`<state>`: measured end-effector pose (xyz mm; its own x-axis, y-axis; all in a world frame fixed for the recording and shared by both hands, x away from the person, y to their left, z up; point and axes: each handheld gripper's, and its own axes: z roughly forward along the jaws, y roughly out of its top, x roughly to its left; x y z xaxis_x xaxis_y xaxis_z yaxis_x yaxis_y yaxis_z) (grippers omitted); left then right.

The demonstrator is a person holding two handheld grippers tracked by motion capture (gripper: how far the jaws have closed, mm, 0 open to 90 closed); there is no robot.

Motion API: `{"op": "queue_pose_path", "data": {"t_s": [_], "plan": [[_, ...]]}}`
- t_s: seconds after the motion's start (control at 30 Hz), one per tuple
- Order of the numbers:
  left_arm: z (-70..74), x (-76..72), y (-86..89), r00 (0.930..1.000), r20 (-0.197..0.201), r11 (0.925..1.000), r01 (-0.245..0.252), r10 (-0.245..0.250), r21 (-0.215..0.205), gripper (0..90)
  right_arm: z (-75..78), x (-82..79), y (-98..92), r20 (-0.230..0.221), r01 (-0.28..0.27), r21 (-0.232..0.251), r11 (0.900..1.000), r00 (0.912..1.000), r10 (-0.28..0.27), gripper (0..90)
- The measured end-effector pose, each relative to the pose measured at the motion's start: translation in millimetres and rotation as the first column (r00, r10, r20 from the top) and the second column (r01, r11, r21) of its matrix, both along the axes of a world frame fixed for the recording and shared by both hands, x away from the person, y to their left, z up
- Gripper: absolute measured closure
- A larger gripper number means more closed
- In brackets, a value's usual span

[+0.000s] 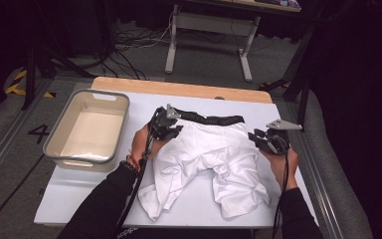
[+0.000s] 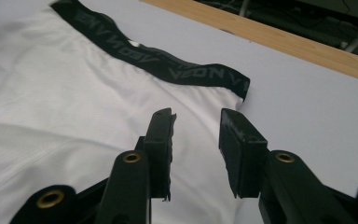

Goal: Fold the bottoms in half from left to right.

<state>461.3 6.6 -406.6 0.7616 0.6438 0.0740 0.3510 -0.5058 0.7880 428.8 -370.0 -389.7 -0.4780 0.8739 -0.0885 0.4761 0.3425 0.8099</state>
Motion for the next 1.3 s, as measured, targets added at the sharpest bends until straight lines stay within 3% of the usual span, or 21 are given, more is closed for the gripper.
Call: {"op": "queue_pose_path", "data": {"t_s": [0.03,0.13,0.27,0.3,0.37,0.47,0.5,0.53,0.6,0.67,0.7,0.77,0.83,0.87,0.93,1.03,1.07,1.17,1.3], "plan": [[-1.5,-27.0,5.5,0.9978,0.004,0.9977,0.067,-0.067,-0.011,63.1,0.6,-20.3,-3.9,0.014,-0.037,0.060,0.998,0.9992,0.037,64.4],[-8.8,-55.9,12.9,0.9933,0.013,0.9934,0.114,-0.115,0.009,60.4,-4.6,-41.1,-6.0,0.016,-0.048,0.047,0.998,0.9987,0.048,62.4],[-17.2,-72.6,27.3,0.9917,-0.024,0.9920,0.126,-0.126,-0.007,58.4,-17.7,-58.1,-10.9,-0.018,-0.043,0.022,0.999,0.9989,0.043,60.5],[-24.3,-81.4,33.4,0.9920,-0.032,0.9917,0.123,-0.122,0.037,56.9,-26.0,-64.2,-15.0,-0.066,-0.034,0.043,0.999,0.9971,0.037,57.6],[-30.7,-86.3,36.8,0.9909,-0.050,0.9896,0.128,-0.125,0.065,56.9,-31.3,-67.8,-16.0,-0.090,-0.023,0.011,1.000,0.9956,0.024,56.6],[-42.3,-91.1,39.9,0.9874,-0.086,0.9850,0.141,-0.133,0.099,56.6,-41.8,-71.7,-18.3,-0.146,-0.013,0.044,0.999,0.9890,0.019,53.9],[-47.1,-92.4,39.4,0.9871,-0.098,0.9822,0.139,-0.127,0.127,56.9,-45.3,-73.1,-17.1,-0.159,-0.017,0.023,1.000,0.9870,0.020,53.0],[-50.3,-92.6,39.8,0.9867,-0.103,0.9825,0.139,-0.126,0.124,57.3,-49.6,-74.3,-15.7,-0.173,-0.023,-0.004,1.000,0.9846,0.022,51.8],[-51.0,-91.9,41.6,0.9848,-0.118,0.9851,0.140,-0.128,0.101,59.4,-55.2,-74.9,-14.1,-0.203,-0.040,0.006,0.999,0.9783,0.040,52.4],[-50.4,-89.9,41.9,0.9832,-0.129,0.9842,0.143,-0.129,0.104,59.4,-56.8,-76.3,-11.7,-0.192,-0.036,-0.016,0.999,0.9808,0.033,55.2],[-51.3,-88.5,43.3,0.9805,-0.135,0.9838,0.155,-0.143,0.090,61.9,-55.8,-76.2,-10.8,-0.198,-0.037,-0.024,0.999,0.9797,0.032,60.8],[-51.8,-88.3,43.9,0.9808,-0.124,0.9822,0.163,-0.151,0.093,72.8,-55.3,-76.2,-10.3,-0.197,-0.035,-0.033,0.999,0.9801,0.028,68.9],[-51.5,-89.1,42.7,0.9857,-0.093,0.9798,0.152,-0.141,0.130,84.0,-55.5,-78.0,-7.3,-0.187,-0.066,-0.051,0.997,0.9809,0.056,79.2],[-50.8,-88.5,42.6,0.9844,-0.087,0.9757,0.164,-0.153,0.145,88.6,-55.1,-79.0,-4.7,-0.176,-0.076,-0.075,0.994,0.9825,0.062,85.2],[-50.0,-87.9,42.4,0.9834,-0.086,0.9726,0.172,-0.160,0.157,89.3,-54.7,-79.1,-3.9,-0.174,-0.081,-0.083,0.993,0.9825,0.066,87.6],[-49.5,-87.4,42.3,0.9887,-0.054,0.9723,0.147,-0.140,0.181,89.4,-53.4,-78.9,-6.7,-0.165,-0.060,-0.098,0.993,0.9853,0.043,88.8],[-49.1,-86.2,43.3,0.9931,-0.026,0.9732,0.118,-0.115,0.198,89.4,-51.8,-79.3,-11.2,-0.145,-0.025,-0.123,0.992,0.9894,0.007,88.9],[-48.5,-83.0,44.1,0.9961,0.029,0.9620,0.073,-0.084,0.263,89.4,-49.2,-78.5,-22.1,-0.118,0.033,-0.134,0.990,0.9918,-0.049,88.9],[-49.7,-77.9,46.3,0.9974,0.023,0.9665,0.060,-0.068,0.250,89.1,-47.4,-77.6,-36.7,-0.097,0.093,-0.107,0.990,0.9899,-0.103,88.7]]}}
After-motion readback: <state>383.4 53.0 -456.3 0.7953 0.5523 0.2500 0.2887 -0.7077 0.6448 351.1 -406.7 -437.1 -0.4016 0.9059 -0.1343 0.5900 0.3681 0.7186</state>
